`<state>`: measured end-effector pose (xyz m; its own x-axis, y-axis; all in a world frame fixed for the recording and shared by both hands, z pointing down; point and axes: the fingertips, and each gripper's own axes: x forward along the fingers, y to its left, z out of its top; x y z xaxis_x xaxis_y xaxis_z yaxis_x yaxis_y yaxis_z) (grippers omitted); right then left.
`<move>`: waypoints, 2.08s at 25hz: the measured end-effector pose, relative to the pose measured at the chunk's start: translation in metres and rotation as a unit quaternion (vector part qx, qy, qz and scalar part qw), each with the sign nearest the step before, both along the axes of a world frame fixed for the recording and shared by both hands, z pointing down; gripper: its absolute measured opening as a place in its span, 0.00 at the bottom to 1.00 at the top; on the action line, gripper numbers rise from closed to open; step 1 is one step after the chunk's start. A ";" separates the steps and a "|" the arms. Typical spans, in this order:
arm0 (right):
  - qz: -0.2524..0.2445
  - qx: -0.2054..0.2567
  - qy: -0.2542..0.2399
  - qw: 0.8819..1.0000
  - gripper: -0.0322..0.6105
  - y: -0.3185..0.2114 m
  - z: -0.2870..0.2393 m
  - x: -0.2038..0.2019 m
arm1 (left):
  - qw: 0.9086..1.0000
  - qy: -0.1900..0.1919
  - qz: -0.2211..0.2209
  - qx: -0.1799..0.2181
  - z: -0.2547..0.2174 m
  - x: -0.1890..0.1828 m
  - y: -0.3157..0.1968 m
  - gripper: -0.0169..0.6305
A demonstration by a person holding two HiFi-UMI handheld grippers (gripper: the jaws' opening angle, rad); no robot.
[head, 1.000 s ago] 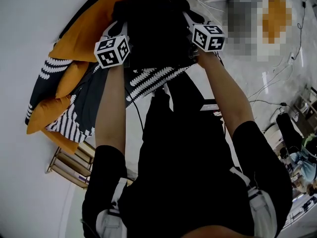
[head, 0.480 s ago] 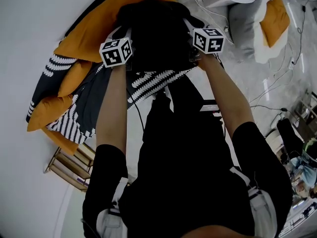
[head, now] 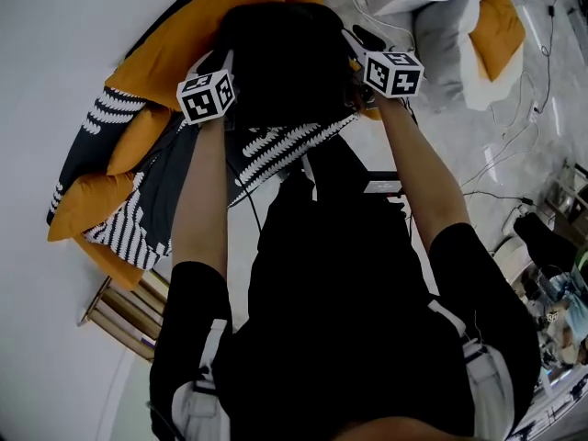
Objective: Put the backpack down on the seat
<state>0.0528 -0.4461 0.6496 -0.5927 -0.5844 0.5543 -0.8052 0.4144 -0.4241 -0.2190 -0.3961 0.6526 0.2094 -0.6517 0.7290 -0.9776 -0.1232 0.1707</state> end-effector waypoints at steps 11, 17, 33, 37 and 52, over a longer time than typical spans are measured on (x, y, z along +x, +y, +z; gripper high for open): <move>0.018 0.137 -0.030 0.990 0.12 0.076 -0.143 0.006 | 0.987 0.047 -0.002 0.152 -0.135 0.009 0.071 0.14; 0.029 0.220 -0.067 0.973 0.11 0.132 -0.234 -0.001 | 0.965 0.090 0.009 0.248 -0.236 0.017 0.116 0.07; -0.008 0.384 -0.055 0.921 0.11 0.265 -0.380 0.020 | 0.921 0.075 0.081 0.372 -0.370 0.064 0.244 0.06; 0.008 0.372 -0.052 0.927 0.11 0.291 -0.367 0.040 | 0.927 0.069 0.062 0.364 -0.360 0.071 0.277 0.06; -0.024 0.305 -0.051 0.951 0.10 0.421 -0.295 0.135 | 0.940 0.024 -0.010 0.340 -0.319 0.156 0.418 0.06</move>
